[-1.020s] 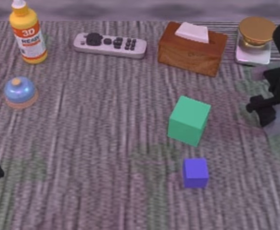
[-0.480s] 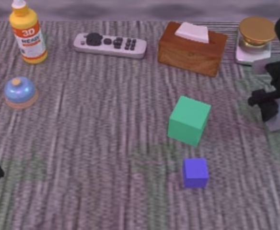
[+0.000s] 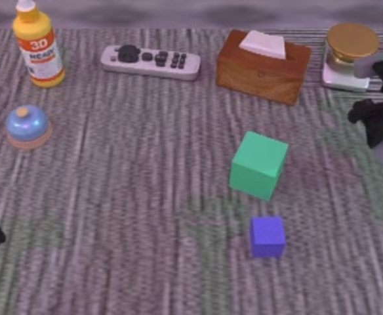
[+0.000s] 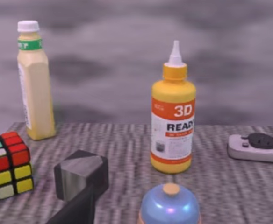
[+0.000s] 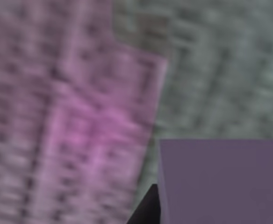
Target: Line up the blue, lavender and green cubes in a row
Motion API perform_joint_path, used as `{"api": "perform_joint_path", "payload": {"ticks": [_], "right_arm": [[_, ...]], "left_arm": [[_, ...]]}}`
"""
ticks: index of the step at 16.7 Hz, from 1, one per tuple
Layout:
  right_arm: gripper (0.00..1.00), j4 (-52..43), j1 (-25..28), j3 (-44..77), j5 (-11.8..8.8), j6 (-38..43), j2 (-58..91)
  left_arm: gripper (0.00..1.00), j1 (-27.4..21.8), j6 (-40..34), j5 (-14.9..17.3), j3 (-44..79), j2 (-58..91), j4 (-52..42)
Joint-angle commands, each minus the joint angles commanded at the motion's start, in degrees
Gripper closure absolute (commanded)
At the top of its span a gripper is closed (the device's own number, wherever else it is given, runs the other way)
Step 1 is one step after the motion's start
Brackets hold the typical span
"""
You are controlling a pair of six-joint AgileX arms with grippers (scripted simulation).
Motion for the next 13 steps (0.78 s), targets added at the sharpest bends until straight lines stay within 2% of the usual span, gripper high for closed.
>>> {"api": "perform_joint_path", "payload": {"ticks": [3,6,9,13], "right_arm": [[1.0,0.1,0.4,0.0,0.0,0.8,0.3],[1.0,-0.5,4.9,0.4,0.1,6.3,0.3],[1.0,-1.3,12.1,0.5,0.3,16.6,0.1],[1.0,-2.5,24.0,0.0,0.5,34.4,-0.8]], "left_arm": [[0.0,0.0,0.0,0.0,0.0,0.0,0.0],[0.0,0.0,0.0,0.0,0.0,0.0,0.0],[0.0,0.0,0.0,0.0,0.0,0.0,0.0],[0.0,0.0,0.0,0.0,0.0,0.0,0.0]]}}
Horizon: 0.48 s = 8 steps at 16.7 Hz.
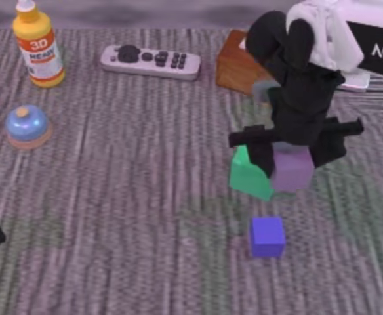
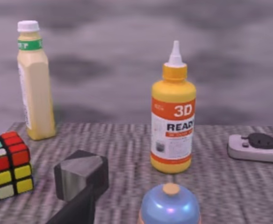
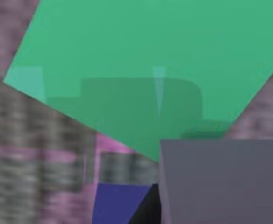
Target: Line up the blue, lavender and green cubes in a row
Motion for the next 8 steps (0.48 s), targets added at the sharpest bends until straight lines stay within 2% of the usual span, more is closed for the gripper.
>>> {"api": "perform_joint_path", "payload": {"ticks": [4,8], "right_arm": [[1.0,-0.5,10.8,-0.8,0.3,15.5,-1.7],[1.0,-0.4,16.5,-1.4,0.6,22.2,-3.1]], "left_arm": [[0.0,0.0,0.0,0.0,0.0,0.0,0.0],[0.0,0.0,0.0,0.0,0.0,0.0,0.0]]}}
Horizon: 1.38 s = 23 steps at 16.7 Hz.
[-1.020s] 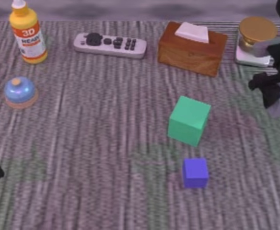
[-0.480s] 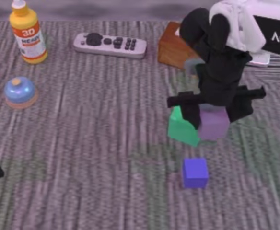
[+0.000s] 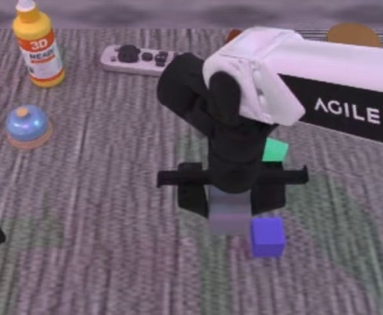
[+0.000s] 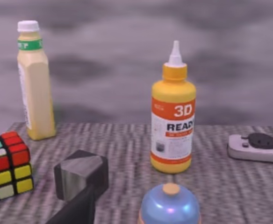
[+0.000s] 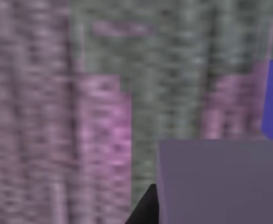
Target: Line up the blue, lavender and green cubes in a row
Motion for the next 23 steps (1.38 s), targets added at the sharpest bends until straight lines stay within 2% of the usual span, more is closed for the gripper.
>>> {"api": "perform_joint_path", "payload": {"ticks": [6,12,17,23], "right_arm": [[1.0,1.0,0.0,-0.6,-0.1,0.2,0.5],[1.0,12.4,0.3,-8.3,0.0,0.4,3.7],[1.0,14.2,0.4,-9.8,0.1,0.5,4.4],[0.55,14.2,0.4,-9.8,0.1,0.5,4.4]], "left_arm": [[0.0,0.0,0.0,0.0,0.0,0.0,0.0],[0.0,0.0,0.0,0.0,0.0,0.0,0.0],[0.0,0.0,0.0,0.0,0.0,0.0,0.0],[0.0,0.0,0.0,0.0,0.0,0.0,0.0]]}}
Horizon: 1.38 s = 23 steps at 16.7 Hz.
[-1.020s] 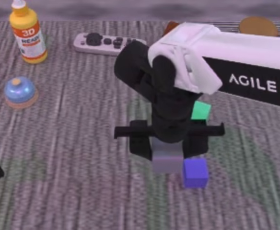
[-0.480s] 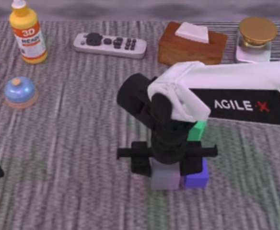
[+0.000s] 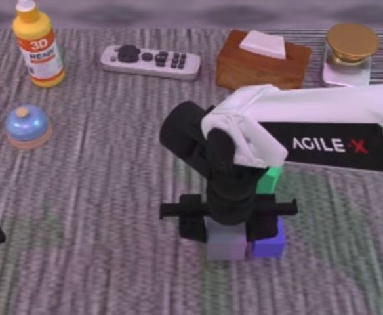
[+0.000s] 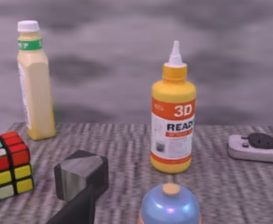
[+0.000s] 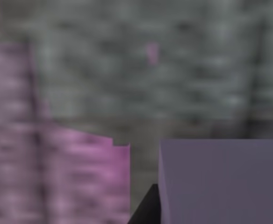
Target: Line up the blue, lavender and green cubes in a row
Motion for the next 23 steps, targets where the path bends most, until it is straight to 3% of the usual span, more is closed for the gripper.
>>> {"api": "perform_joint_path", "payload": {"ticks": [7,17,23], "right_arm": [[0.02,0.0,0.0,0.0,0.0,0.0,0.0],[0.0,-0.2,-0.1,0.2,0.0,0.0,-0.1],[0.0,-11.0,0.4,7.2,-0.1,0.1,-3.4]], "left_arm": [[0.0,0.0,0.0,0.0,0.0,0.0,0.0],[0.0,0.0,0.0,0.0,0.0,0.0,0.0],[0.0,0.0,0.0,0.0,0.0,0.0,0.0]]}}
